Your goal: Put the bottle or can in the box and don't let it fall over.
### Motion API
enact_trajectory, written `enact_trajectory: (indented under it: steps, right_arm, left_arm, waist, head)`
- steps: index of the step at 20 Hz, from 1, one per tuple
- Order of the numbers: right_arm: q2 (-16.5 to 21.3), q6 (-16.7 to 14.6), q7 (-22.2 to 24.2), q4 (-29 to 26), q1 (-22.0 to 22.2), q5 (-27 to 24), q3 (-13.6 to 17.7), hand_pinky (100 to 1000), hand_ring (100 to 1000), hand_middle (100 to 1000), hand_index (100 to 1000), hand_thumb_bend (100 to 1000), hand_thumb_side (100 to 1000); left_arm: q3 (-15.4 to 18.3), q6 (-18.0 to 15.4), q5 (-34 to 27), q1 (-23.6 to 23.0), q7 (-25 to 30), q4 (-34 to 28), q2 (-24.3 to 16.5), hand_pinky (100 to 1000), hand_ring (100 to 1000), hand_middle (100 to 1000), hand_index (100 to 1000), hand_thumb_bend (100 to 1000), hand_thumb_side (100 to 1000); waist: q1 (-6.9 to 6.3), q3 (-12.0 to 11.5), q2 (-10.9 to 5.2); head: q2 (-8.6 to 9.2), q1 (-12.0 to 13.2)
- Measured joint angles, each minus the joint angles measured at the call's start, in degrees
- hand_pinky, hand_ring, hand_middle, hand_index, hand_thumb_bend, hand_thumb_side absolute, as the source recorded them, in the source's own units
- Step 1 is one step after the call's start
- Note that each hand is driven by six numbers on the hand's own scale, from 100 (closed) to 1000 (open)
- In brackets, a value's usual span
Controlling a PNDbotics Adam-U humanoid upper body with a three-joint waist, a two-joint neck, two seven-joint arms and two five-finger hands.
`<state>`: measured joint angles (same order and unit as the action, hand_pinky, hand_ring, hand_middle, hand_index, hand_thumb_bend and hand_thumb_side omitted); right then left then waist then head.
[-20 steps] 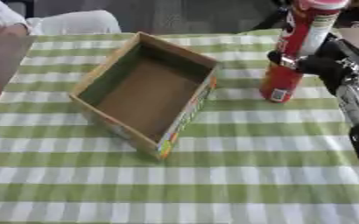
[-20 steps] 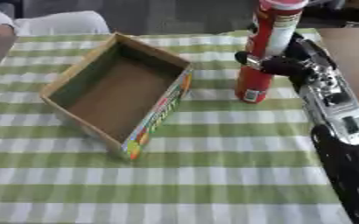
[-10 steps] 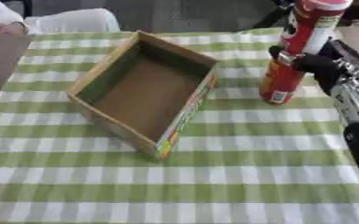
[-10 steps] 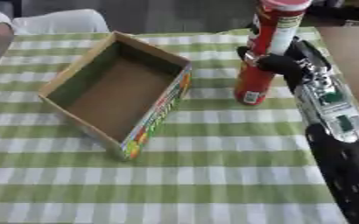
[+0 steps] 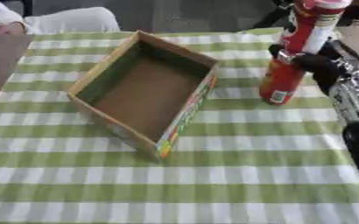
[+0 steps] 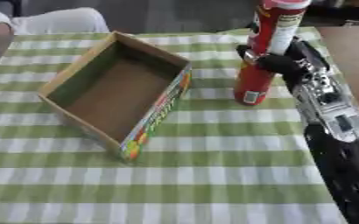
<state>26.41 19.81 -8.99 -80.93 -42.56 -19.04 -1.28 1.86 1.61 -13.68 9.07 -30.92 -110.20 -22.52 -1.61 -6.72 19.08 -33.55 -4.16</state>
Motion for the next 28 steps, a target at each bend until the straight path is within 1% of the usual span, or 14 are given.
enact_trajectory:
  steps: [6, 9, 11, 16, 20, 23, 24, 25, 28]
  right_arm:
    - [0.0, 0.2, -0.2, -3.4, -1.6, 0.7, -1.2, 1000, 1000, 999, 356, 100, 100]
    - [-0.1, 1.1, 0.4, -5.7, -4.0, 0.7, -2.3, 1000, 1000, 999, 356, 100, 100]
    - [-0.9, 2.1, 1.0, -6.8, -6.3, 0.7, -3.4, 1000, 1000, 998, 357, 100, 100]
    - [-4.8, 4.1, 2.7, -7.5, -12.0, 0.6, -6.1, 1000, 1000, 998, 361, 100, 100]
    - [-8.6, 5.1, 4.3, -6.2, -15.3, 1.3, -8.5, 1000, 1000, 999, 364, 100, 100]
    - [-11.1, 5.2, 5.5, -4.9, -16.6, 2.3, -10.0, 1000, 1000, 999, 372, 100, 100]
    - [-11.8, 5.2, 5.8, -4.3, -16.8, 2.7, -10.5, 1000, 1000, 998, 374, 132, 100]
    - [-12.6, 5.1, 6.2, -3.8, -17.0, 3.2, -11.0, 1000, 1000, 999, 376, 100, 100]
    - [-14.4, 4.5, 6.9, -2.0, -17.1, 4.7, -12.2, 1000, 1000, 999, 380, 100, 100]
  left_arm:
    - [0.0, -0.1, 0.0, 0.0, 0.1, 0.0, 0.0, 713, 769, 761, 789, 407, 378]
    - [0.0, -0.1, 0.0, 0.0, 0.1, 0.0, 0.0, 713, 769, 761, 789, 407, 378]
    - [0.0, -0.1, 0.0, 0.0, 0.1, 0.0, 0.0, 713, 769, 761, 788, 407, 378]
    - [-0.3, -0.1, 0.0, 0.0, 0.2, 0.0, 0.0, 713, 769, 760, 789, 409, 374]
    - [-0.3, -0.2, 0.0, 0.1, 0.2, 0.0, 0.0, 713, 769, 760, 791, 409, 374]
    - [-0.3, -0.2, 0.0, 0.2, 0.2, 0.0, 0.0, 714, 769, 760, 792, 410, 372]
    - [-0.3, -0.1, 0.0, 0.3, 0.2, 0.0, 0.0, 714, 769, 760, 792, 410, 371]
    - [-0.3, -0.1, 0.0, 0.5, 0.2, 0.0, 0.0, 714, 769, 760, 792, 411, 370]
    - [-0.3, -0.1, 0.0, 0.6, 0.1, -0.1, 0.0, 715, 769, 760, 793, 410, 369]
  waist:
    - [0.02, 0.2, -0.01]
    - [0.06, 0.3, -0.06]
    - [0.19, 0.3, -0.29]
    - [0.38, -0.4, -0.60]
    - [0.90, -1.2, -0.69]
    - [1.11, -1.9, -0.69]
    - [1.12, -2.3, -0.69]
    - [1.17, -2.6, -0.69]
    - [1.42, -3.5, -0.68]
  head:
    - [-0.07, 0.0]
    - [-0.14, 0.0]
    - [-0.28, -0.1]
    - [-0.51, -0.8]
    - [-0.52, -1.3]
    - [-0.52, -1.6]
    - [-0.52, -1.8]
    - [-0.52, -2.0]
    - [-0.51, -2.4]
